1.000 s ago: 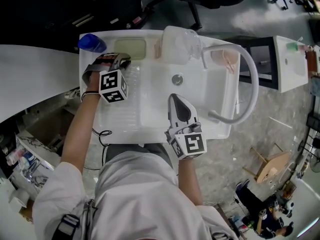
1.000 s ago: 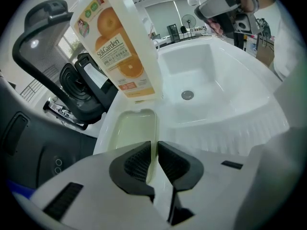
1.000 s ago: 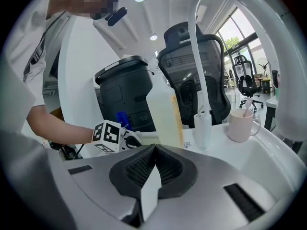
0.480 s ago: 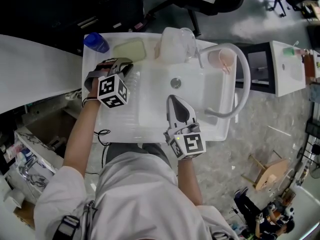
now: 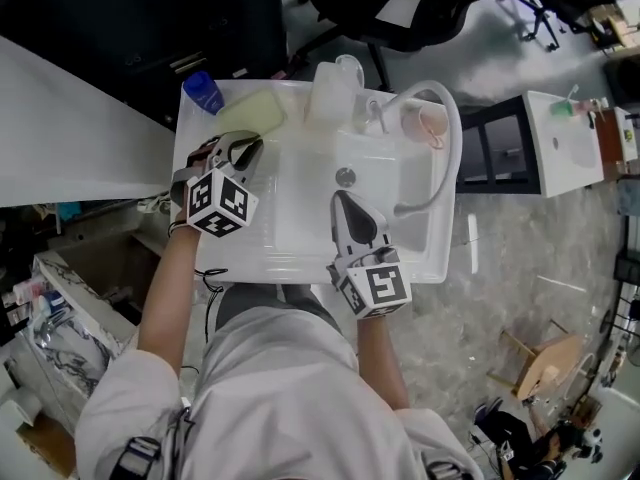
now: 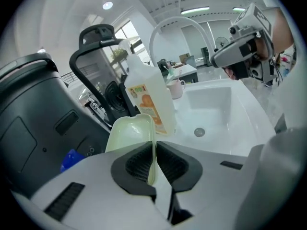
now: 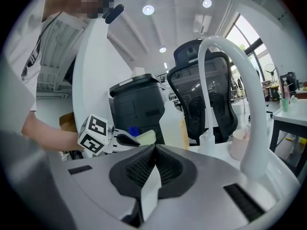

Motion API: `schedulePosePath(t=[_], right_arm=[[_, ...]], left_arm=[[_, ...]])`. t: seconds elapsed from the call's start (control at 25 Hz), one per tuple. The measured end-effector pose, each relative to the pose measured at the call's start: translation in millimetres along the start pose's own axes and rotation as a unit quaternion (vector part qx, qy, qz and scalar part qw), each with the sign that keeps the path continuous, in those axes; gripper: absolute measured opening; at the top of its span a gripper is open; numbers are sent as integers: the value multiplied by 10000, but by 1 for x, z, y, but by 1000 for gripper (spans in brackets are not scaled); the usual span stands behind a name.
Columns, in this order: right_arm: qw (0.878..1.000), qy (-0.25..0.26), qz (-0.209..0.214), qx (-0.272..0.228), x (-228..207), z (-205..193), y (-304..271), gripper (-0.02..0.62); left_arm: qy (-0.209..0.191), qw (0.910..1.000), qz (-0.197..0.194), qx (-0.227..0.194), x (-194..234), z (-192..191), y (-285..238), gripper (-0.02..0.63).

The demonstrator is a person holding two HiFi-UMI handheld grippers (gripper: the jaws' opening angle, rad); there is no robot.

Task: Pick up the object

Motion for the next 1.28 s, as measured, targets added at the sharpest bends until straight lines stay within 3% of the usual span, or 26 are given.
schedulePosePath(t=[0.32, 0.64, 1.08, 1.28], right_arm=[[9992, 163, 154, -324, 7, 24, 22, 5], [9975, 186, 174, -660, 12, 46, 42, 5], [9933, 380, 81, -1087, 11, 77, 74, 5], [9912, 472, -18, -1239, 7, 86, 87, 5]], left_arm=[[649, 9937, 638, -660, -6, 22, 67, 40], [1092, 9770, 1274, -1313, -15, 36, 137, 38], [1959, 9383, 1847, -2172, -35, 33, 217, 37], [2070, 9255, 2035, -2435, -42, 30, 241, 37]])
Point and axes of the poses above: the fingertips, and each gripper's own axes: y backward along the fingers, x to its left, z out of its top, the point moved 8 cm from there along y, backward along the fingers, and after that the axes turned 11 degrees about y, right-handed, at the moved point
